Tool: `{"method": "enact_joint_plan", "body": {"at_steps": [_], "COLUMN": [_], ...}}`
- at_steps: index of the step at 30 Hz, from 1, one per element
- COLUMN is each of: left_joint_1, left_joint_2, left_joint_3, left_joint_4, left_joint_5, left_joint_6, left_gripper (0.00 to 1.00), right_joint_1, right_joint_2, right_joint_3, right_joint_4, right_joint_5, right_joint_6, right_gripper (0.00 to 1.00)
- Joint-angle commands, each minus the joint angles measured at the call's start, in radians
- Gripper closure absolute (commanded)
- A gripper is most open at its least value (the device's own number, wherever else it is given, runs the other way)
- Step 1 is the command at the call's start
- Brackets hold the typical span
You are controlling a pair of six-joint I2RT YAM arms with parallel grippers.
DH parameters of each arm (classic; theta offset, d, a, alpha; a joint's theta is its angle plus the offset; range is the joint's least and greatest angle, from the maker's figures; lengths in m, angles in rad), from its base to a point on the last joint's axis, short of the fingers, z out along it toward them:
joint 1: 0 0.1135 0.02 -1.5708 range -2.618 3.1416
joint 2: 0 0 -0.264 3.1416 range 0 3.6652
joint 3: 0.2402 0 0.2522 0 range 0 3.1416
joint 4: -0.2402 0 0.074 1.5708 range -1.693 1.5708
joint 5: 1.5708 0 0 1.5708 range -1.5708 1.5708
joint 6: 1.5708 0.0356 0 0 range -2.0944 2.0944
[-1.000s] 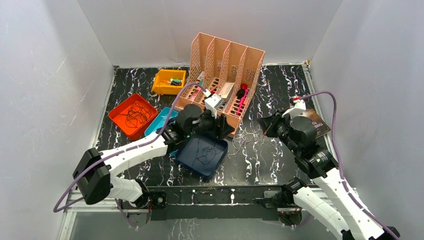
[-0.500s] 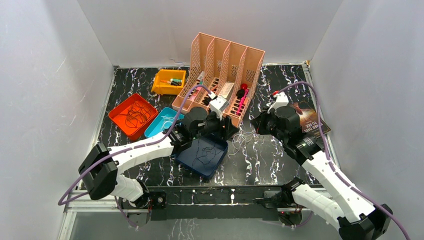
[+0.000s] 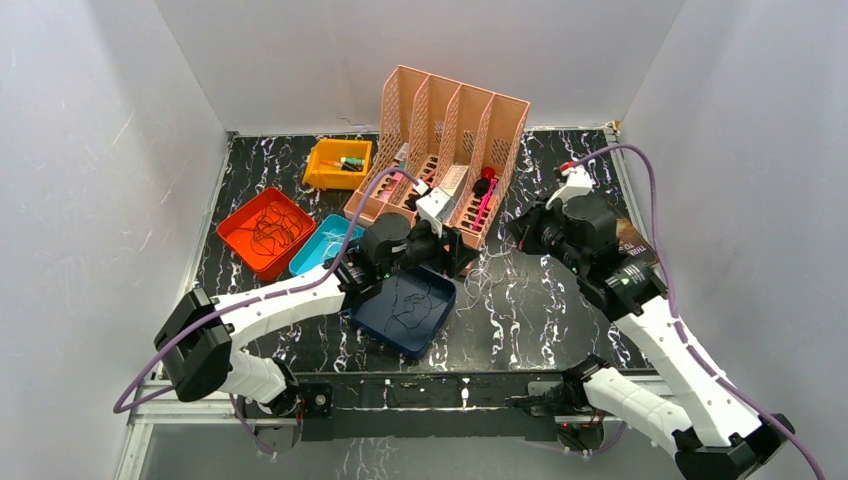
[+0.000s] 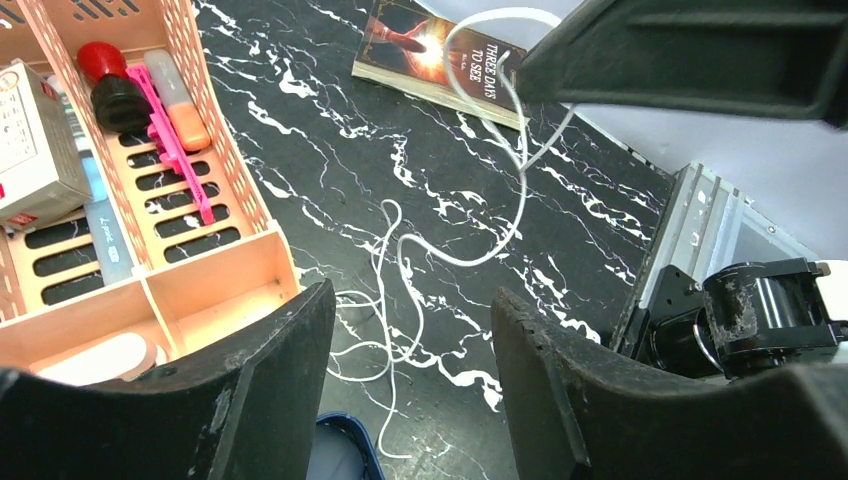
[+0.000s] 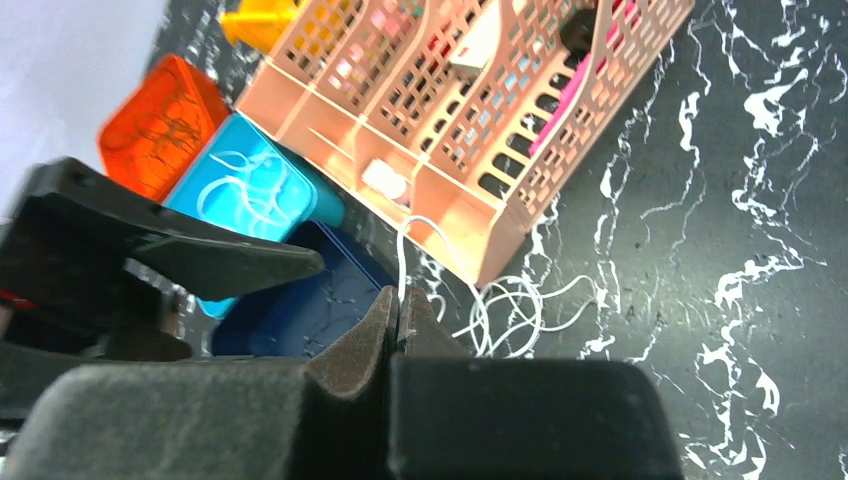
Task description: Untangle the cables
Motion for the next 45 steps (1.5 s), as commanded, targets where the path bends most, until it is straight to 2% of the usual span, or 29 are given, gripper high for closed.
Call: {"method": "enact_joint_plan", "body": {"at_steps": [1, 5, 12, 19, 25, 36, 38, 45], "left_joint_1": [-0.005, -0.005, -0.004, -0.005, -0.006, -0.054, -0.064, -0.073], "left_joint_2": [-0.034, -0.034, -0.017, 0.049, 0.105, 0.309, 0.341, 0.412], "left_joint_3": [0.016, 0.034, 0.02, 0.083, 0.098, 0.202, 0.214, 0.173], "left_joint_4": [0.062, 0.098, 0.258, 0.283, 0.348, 0.453, 0.452, 0.474], "left_joint_5": [0.015, 0.051, 0.204, 0.281, 0.302, 0.282, 0.282, 0.291], "left_joint_6": [0.057, 0.082, 0.085, 0.087, 0.04, -0.015, -0.017, -0.066], "left_gripper": [0.42, 0.4, 0.39, 0.38, 0.37, 0.35, 0.37, 0.61], "right_joint_1": [-0.002, -0.004, -0.002, -0.002, -0.002, -0.003, -0.003, -0.003], "right_joint_2": [-0.05, -0.091, -0.111, -0.124, -0.147, -0.161, -0.157, -0.179], "right_joint_3": [0.078, 0.109, 0.181, 0.208, 0.217, 0.2, 0.215, 0.234], "right_joint_4": [0.036, 0.078, 0.096, 0.104, 0.123, 0.201, 0.213, 0.325], "right_joint_5": [-0.006, -0.01, -0.005, -0.021, 0.001, -0.018, -0.024, -0.075], "right_joint_6": [0.058, 0.098, 0.124, 0.148, 0.166, 0.232, 0.232, 0.168], "right_gripper": [1.0, 1.0, 1.0, 1.0, 1.0, 1.0, 1.0, 1.0]}}
